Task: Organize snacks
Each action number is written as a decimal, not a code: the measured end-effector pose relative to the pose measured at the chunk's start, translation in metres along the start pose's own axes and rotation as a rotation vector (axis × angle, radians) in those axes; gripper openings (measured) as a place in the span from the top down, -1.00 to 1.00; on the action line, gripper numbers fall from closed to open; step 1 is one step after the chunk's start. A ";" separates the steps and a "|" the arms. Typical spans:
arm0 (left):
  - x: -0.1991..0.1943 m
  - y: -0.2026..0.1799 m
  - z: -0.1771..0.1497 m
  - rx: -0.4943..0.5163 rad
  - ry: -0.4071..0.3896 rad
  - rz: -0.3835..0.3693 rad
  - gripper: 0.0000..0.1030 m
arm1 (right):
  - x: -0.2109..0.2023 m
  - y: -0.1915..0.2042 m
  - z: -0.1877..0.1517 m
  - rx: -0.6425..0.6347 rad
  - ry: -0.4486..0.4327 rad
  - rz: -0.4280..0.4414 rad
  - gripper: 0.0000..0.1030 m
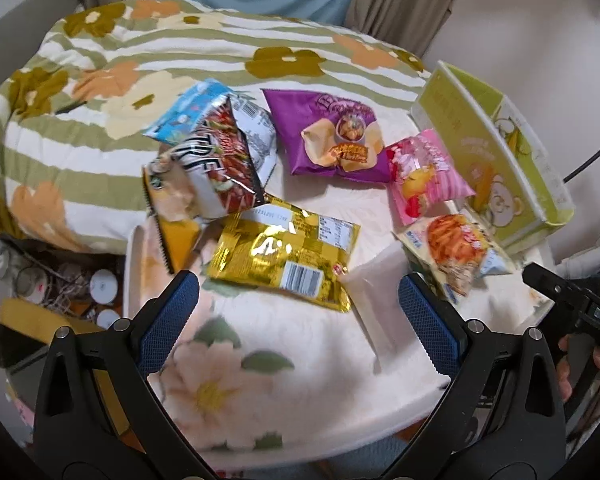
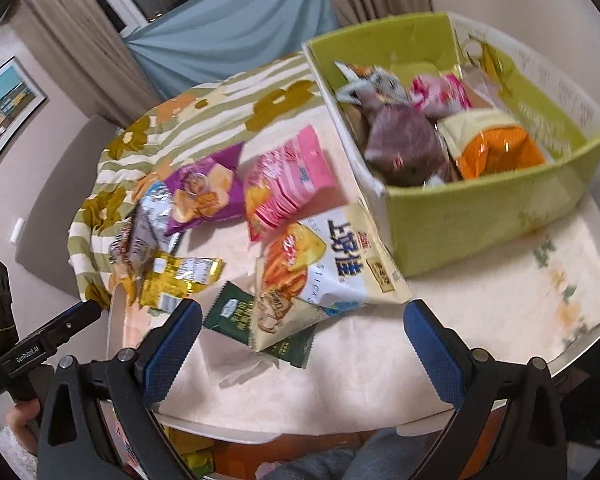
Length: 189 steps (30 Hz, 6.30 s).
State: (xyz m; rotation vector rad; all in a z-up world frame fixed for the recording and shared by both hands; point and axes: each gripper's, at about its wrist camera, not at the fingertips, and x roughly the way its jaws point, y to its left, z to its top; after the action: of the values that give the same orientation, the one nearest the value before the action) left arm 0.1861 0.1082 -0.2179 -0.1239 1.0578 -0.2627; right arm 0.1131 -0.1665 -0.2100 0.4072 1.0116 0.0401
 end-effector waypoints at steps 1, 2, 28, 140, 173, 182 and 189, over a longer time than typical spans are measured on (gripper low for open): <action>0.008 0.000 0.001 0.000 0.002 0.002 -0.93 | 0.006 -0.003 -0.002 0.011 0.007 -0.002 -0.96; 0.019 0.000 0.001 -0.002 0.006 0.004 -0.93 | 0.010 -0.004 -0.002 0.018 0.011 -0.002 -0.96; 0.083 0.012 -0.003 -0.305 0.107 0.017 -0.93 | 0.060 -0.031 0.000 0.038 0.055 0.095 -0.96; 0.048 -0.319 0.143 -0.036 -0.106 -0.290 0.15 | -0.117 -0.170 0.171 -0.068 -0.215 0.080 0.05; 0.026 -0.308 0.101 -0.057 -0.135 0.035 -0.99 | -0.069 -0.165 0.178 -0.197 -0.041 0.265 0.03; 0.014 -0.300 0.067 -0.042 -0.124 0.076 -0.99 | -0.069 -0.172 0.153 -0.236 -0.089 0.236 -0.98; 0.001 -0.293 0.051 -0.063 -0.129 0.062 -0.99 | -0.084 -0.173 0.145 -0.254 -0.107 0.201 -0.98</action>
State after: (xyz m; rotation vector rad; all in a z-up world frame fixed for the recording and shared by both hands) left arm 0.1858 -0.1748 -0.1280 -0.1626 0.9400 -0.1632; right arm 0.1622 -0.3905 -0.1350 0.2737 0.8450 0.3218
